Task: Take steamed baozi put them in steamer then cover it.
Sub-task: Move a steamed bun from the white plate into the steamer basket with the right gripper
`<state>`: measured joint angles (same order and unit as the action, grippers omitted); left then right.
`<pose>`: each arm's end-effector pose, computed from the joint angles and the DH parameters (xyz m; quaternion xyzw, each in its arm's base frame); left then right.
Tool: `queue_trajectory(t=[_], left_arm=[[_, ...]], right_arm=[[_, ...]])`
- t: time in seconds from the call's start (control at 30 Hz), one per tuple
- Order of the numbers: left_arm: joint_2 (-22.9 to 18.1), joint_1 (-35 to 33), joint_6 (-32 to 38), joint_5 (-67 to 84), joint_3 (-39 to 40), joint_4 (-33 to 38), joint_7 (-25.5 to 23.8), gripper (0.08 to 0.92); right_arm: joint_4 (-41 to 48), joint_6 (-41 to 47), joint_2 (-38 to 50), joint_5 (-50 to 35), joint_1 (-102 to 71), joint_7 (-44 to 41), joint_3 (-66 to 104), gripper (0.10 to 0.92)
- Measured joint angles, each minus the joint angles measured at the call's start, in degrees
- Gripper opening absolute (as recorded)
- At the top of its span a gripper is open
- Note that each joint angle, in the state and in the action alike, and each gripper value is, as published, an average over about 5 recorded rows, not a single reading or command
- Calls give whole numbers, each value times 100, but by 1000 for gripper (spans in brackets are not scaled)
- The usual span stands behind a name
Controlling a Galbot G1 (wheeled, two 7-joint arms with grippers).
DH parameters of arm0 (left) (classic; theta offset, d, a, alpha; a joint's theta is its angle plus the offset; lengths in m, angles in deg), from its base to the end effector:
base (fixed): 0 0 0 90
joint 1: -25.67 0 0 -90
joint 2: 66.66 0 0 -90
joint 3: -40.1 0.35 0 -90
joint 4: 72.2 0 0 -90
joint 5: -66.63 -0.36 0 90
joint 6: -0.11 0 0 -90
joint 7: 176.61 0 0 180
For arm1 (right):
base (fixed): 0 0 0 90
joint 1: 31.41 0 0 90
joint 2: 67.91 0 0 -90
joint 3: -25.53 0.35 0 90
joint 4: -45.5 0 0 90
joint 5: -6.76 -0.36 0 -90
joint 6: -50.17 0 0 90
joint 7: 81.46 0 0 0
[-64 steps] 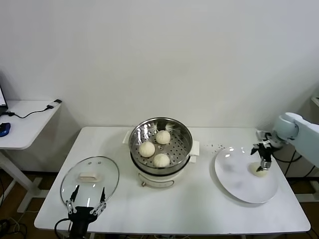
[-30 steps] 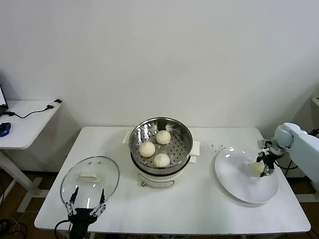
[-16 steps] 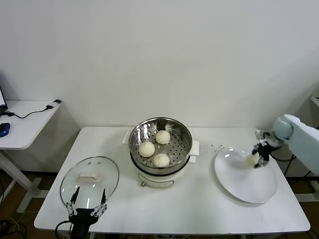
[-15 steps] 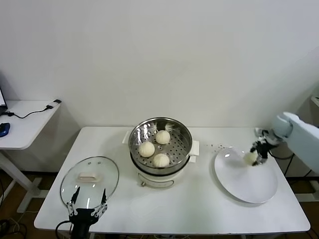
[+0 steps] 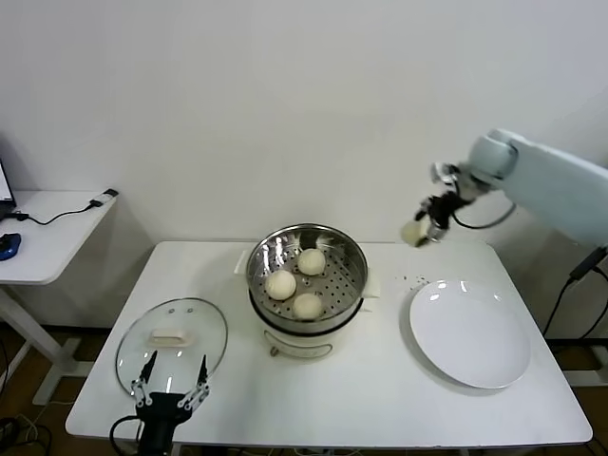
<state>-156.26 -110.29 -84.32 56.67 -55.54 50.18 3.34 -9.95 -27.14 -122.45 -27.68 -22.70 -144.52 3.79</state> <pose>0.0975 0.0310 -0.3266 0.0193 -0.9898 -0.1208 0.0726 0.6207 -0.0972 -0.0160 0.5032 -0.6207 0.4743 0.3696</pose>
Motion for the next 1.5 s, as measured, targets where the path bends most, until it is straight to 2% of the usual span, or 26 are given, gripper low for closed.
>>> queue_trajectory(t=[0.23,0.43,1.13,1.23,1.37,1.5], left_arm=[[60,10,22,26,20,-5,-10,823],[76,30,33,51,49,-48,-14,823],[111,113,50,136,4,-221,-16,823],[116,131,46,137,2,-239,-16,823],[120,144,44,139,-1,-255,-16,823],[122,149,38,139,1,-259,-16,823]], right_arm=[[-268,256,-824,-1003,513,248,-774,662],[-365,400,-1404,-1451,663,418,-1241,662],[-367,536,-2103,-1555,164,687,-1926,670],[-364,541,-2124,-1530,101,691,-1951,702],[-368,546,-2126,-1506,57,691,-1961,794],[-382,539,-2101,-1514,63,680,-1938,821]])
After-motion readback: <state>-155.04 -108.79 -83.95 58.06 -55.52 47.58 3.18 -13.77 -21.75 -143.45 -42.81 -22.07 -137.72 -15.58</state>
